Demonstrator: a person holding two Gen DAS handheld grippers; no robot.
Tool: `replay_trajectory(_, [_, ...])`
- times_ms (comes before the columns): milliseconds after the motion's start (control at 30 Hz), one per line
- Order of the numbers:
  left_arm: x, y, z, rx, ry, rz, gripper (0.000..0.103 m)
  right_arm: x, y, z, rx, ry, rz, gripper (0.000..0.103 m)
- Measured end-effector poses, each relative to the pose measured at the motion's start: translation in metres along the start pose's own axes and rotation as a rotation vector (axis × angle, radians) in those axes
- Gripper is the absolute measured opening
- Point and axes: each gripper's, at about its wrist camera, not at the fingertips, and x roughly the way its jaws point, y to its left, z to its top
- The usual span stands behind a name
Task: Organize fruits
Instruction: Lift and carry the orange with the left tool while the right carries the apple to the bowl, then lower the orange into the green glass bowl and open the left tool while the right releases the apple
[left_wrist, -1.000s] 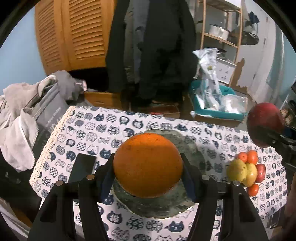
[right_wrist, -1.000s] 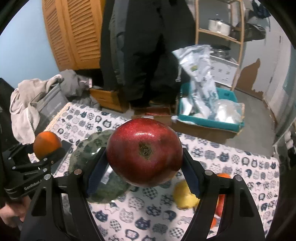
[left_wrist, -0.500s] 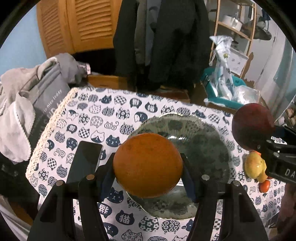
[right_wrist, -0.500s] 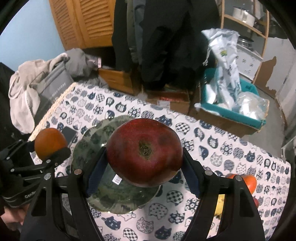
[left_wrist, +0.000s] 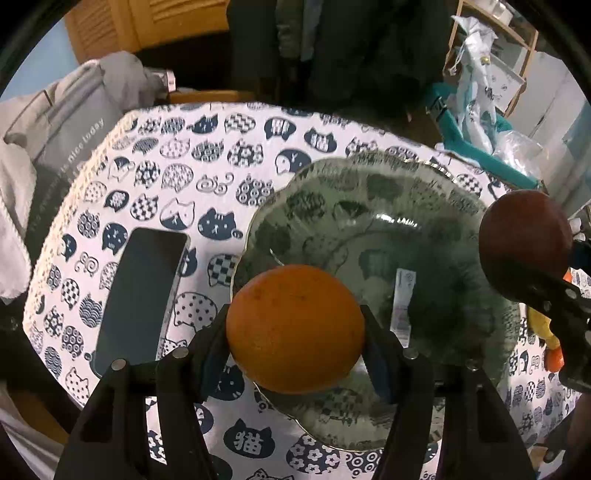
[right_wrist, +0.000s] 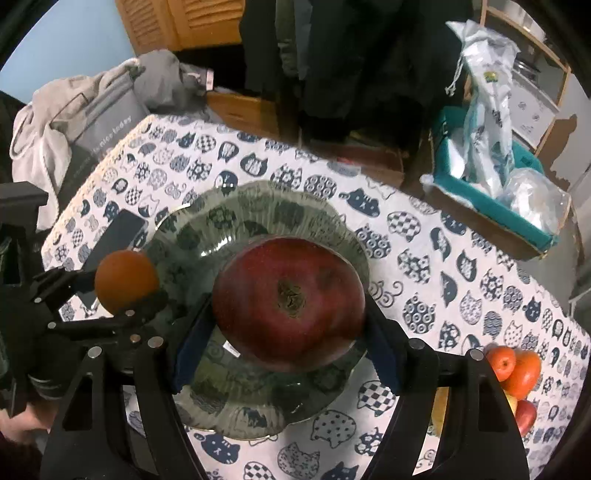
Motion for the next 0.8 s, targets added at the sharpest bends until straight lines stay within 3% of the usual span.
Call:
replay_trajectory(433, [0.024,-0.01,-0.004,0.024,0.081,-0.043,0.066,0.02,-0.002,-0.005,0.018,0.053,0.016,0.077])
replay_trajectory(800, [0.033,-0.025,-0.012,0.071,0.122,-0.013,0.069,0.024,-0.006,-0.004,0.043,0.066,0.036,0.077])
